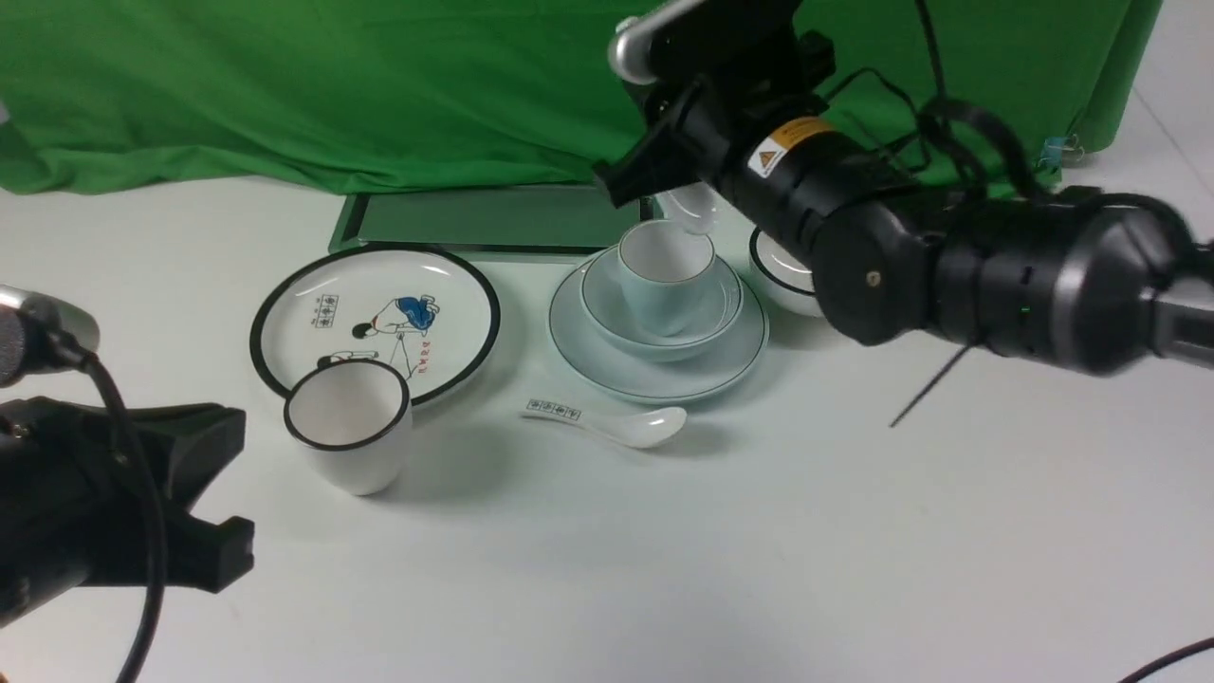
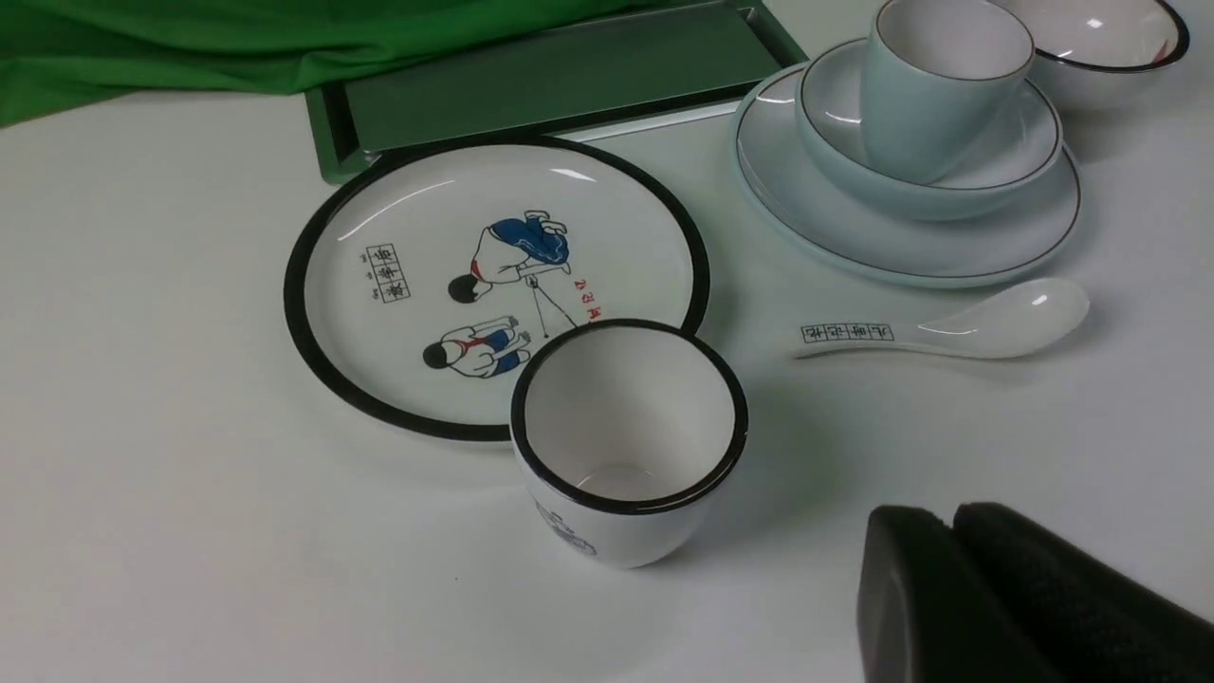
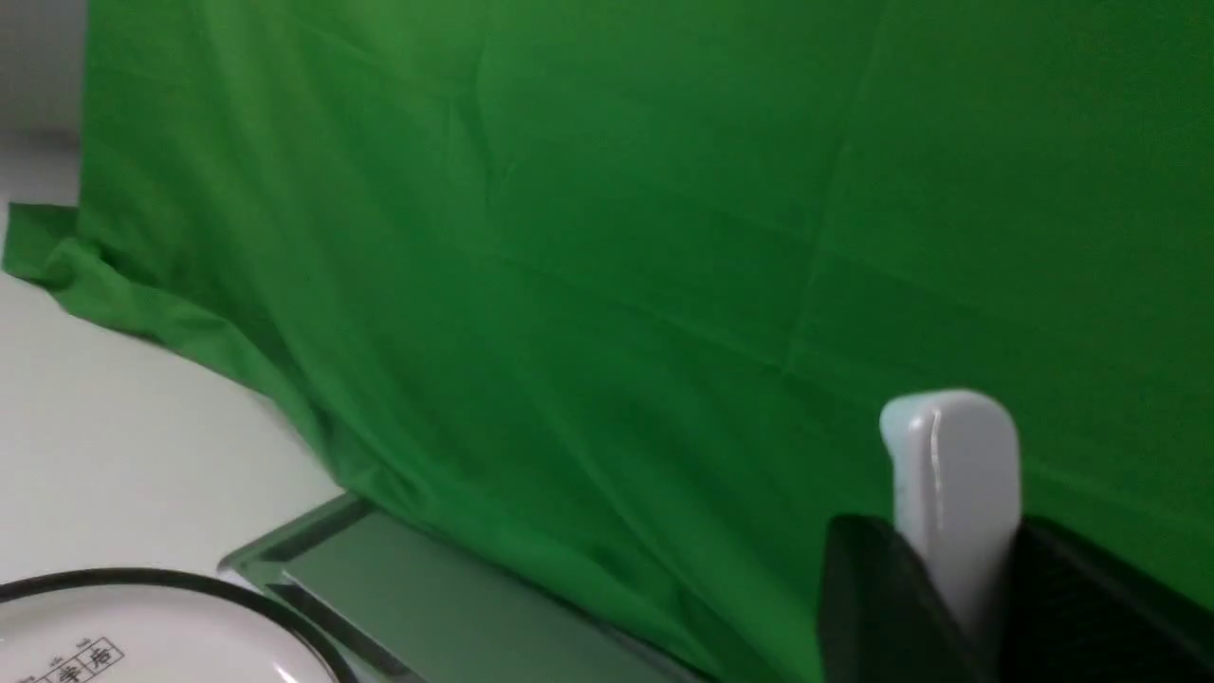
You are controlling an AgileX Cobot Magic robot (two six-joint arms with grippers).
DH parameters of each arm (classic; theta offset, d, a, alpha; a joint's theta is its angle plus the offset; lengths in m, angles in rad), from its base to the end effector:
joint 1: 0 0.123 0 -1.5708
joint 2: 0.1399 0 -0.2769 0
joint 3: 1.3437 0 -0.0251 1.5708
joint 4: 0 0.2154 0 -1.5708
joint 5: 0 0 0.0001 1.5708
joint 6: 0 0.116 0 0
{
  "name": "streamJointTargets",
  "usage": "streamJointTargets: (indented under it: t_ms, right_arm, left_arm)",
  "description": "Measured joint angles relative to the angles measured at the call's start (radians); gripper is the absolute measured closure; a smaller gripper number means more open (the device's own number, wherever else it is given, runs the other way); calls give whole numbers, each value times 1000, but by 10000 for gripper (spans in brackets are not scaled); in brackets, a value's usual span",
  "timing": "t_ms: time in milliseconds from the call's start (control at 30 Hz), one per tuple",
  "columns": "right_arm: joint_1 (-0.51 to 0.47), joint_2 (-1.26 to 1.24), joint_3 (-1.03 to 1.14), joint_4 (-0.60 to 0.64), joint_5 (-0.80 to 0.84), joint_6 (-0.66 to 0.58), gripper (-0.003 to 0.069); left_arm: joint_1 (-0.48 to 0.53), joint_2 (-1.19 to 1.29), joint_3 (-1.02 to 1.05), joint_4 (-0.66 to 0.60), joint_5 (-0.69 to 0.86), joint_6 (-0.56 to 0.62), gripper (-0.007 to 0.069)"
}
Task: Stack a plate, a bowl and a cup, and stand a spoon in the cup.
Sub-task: Use the right arm to put the blue soup spoon into the blue teacup in the middle
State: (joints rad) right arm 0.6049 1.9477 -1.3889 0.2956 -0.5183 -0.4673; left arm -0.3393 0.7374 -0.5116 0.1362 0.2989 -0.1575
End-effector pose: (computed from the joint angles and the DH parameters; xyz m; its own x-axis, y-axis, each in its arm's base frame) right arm 0.3837 0.2449 0.2913 0.1144 -0.1702 -0.9788 -0.4297 0.8798 -0.2032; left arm 0.1382 -0.0438 0.2821 -0.4053 0.1141 -0.9070 0.2874 0.9578 -0.0079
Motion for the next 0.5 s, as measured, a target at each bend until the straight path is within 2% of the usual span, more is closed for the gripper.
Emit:
streamJointTargets:
  t_ms: [167,333,400,500]
  right_arm:
    - [0,133,-119,-16,20,13,485]
    - [-21,155,-141,-16,82,-1,482]
    - [-30,155,-141,-15,116,-1,461]
    - [-37,151,-141,-14,184,-1,386]
  left_arm:
    - [0,0,0,0,1,0,632]
    - [0,0,0,1,20,0,632]
    - [0,0,0,2,20,0,632]
    - [0,0,0,3,18,0,632]
